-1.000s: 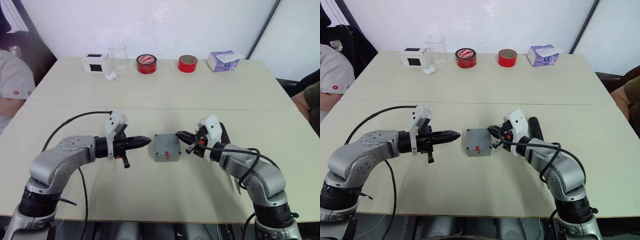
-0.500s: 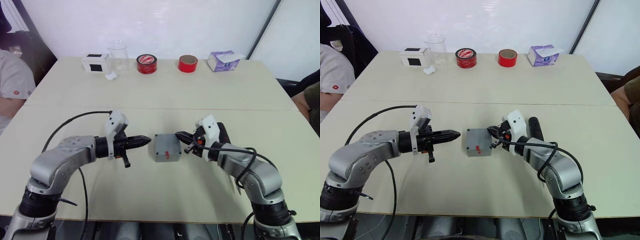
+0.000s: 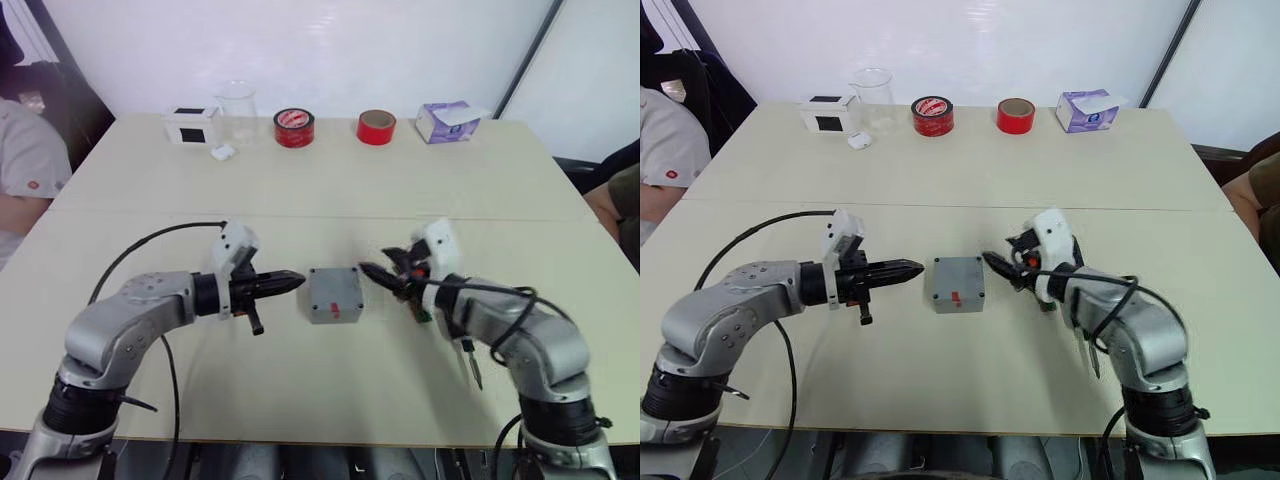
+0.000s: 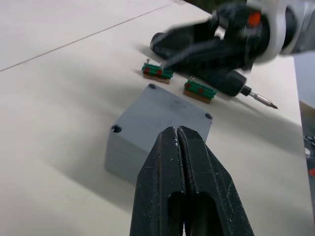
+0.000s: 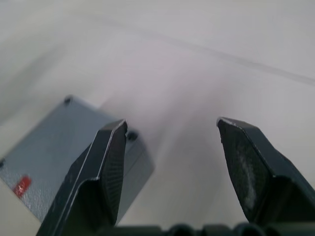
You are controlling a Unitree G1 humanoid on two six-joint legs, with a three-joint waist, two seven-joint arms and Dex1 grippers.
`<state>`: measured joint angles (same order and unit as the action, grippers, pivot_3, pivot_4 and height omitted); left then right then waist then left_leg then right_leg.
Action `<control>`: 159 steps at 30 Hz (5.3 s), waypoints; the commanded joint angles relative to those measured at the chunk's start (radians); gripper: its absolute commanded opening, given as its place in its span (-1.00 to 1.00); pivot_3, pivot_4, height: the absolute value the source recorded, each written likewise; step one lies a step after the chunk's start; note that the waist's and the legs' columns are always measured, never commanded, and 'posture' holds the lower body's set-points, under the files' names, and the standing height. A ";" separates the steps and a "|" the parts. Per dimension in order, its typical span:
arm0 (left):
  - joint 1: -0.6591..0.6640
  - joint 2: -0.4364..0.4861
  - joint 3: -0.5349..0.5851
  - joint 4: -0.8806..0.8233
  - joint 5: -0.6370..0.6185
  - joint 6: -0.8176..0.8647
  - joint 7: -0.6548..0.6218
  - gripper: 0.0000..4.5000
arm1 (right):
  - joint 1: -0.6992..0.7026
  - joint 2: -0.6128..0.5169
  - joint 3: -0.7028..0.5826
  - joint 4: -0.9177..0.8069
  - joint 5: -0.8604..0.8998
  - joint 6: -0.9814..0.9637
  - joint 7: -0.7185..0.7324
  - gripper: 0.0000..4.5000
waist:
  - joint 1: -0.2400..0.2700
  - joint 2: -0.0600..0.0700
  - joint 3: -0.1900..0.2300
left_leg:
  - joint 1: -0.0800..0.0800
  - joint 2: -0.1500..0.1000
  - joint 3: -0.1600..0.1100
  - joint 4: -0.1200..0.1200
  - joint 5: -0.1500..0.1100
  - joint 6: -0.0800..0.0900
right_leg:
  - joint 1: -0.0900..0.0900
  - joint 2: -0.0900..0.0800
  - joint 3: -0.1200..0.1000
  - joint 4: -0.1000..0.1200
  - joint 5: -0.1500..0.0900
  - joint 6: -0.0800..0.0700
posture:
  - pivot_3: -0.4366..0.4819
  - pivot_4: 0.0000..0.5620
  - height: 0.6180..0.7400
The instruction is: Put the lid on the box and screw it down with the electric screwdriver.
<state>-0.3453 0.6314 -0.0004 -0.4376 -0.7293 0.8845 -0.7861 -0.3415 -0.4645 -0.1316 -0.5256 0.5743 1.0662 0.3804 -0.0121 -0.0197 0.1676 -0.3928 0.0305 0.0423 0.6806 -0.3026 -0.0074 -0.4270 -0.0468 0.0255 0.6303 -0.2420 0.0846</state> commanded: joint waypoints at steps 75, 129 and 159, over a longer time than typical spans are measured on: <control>-0.002 0.011 -0.054 -0.059 0.040 -0.077 -0.003 -1.00 | -0.281 -0.223 -0.183 0.279 0.112 -0.229 0.010 -0.17 | 0.001 0.003 0.004 | -0.016 0.000 0.003 0.001 -0.001 0.002 | -0.017 0.006 0.002 0.001 0.006 0.006 | -0.05 -0.47 1.00; -0.139 -0.031 -0.301 0.243 0.371 -0.314 -0.200 -1.00 | 0.047 0.202 0.144 0.067 -0.155 -0.626 -0.064 -0.17 | 0.000 0.005 0.003 | -0.012 -0.003 0.003 0.003 0.000 0.000 | -0.011 0.002 0.000 0.002 0.006 0.005 | -0.05 -0.47 1.00; -0.105 -0.042 -0.312 0.233 0.451 -0.343 -0.191 -1.00 | 0.147 0.202 0.244 0.164 -0.234 -0.619 -0.002 -0.17 | -0.002 0.002 -0.016 | 0.005 -0.001 0.001 0.002 0.000 0.001 | 0.005 0.002 0.000 0.002 0.003 0.001 | -0.05 -0.47 1.00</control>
<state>-0.4662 0.5866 -0.3010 -0.2017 -0.2938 0.5321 -0.9788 -0.2374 -0.2547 0.0753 -0.4176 0.3579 0.4068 0.3625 -0.0137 -0.0177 0.1512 -0.3879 0.0292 0.0430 0.6826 -0.3027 -0.0066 -0.4221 -0.0445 0.0257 0.6320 -0.2386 0.0858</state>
